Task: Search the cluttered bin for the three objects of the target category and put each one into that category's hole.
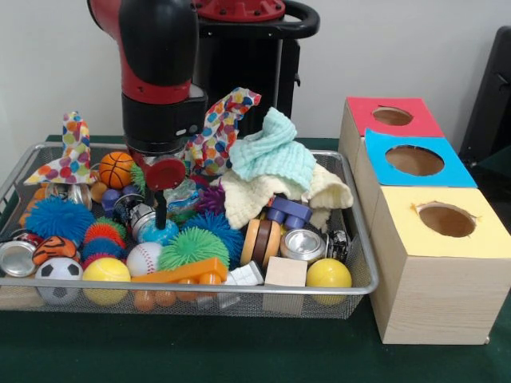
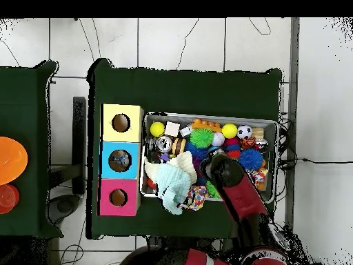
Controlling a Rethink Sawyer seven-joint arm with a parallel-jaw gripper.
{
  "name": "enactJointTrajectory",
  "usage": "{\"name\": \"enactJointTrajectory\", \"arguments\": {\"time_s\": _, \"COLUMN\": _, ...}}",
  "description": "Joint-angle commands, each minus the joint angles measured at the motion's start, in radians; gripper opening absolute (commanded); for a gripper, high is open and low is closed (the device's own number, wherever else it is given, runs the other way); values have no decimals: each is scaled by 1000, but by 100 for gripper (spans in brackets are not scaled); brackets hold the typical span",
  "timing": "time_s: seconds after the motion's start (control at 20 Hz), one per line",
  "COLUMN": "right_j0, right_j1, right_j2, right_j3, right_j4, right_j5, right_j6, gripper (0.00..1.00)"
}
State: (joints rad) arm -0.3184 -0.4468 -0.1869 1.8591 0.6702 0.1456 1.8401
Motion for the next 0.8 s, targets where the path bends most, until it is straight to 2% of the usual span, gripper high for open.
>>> {"name": "enactJointTrajectory", "arguments": {"time_s": 0.05, "right_j0": 62, "right_j1": 143, "right_j2": 20, "right_j3": -296, "right_j4": 70, "right_j5": 244, "right_j6": 306, "gripper": 100}}
{"name": "enactJointTrajectory", "arguments": {"time_s": 0.15, "right_j0": 84, "right_j1": 170, "right_j2": -29, "right_j3": -353, "right_j4": 53, "right_j5": 331, "right_j6": 345, "gripper": 100}}
{"name": "enactJointTrajectory", "arguments": {"time_s": 0.55, "right_j0": 109, "right_j1": 254, "right_j2": -130, "right_j3": -548, "right_j4": 16, "right_j5": 528, "right_j6": 425, "gripper": 100}}
{"name": "enactJointTrajectory", "arguments": {"time_s": 0.65, "right_j0": 117, "right_j1": 279, "right_j2": -164, "right_j3": -603, "right_j4": 6, "right_j5": 567, "right_j6": 451, "gripper": 100}}
{"name": "enactJointTrajectory", "arguments": {"time_s": 0.8, "right_j0": 139, "right_j1": 321, "right_j2": -235, "right_j3": -674, "right_j4": -15, "right_j5": 555, "right_j6": 463, "gripper": 100}}
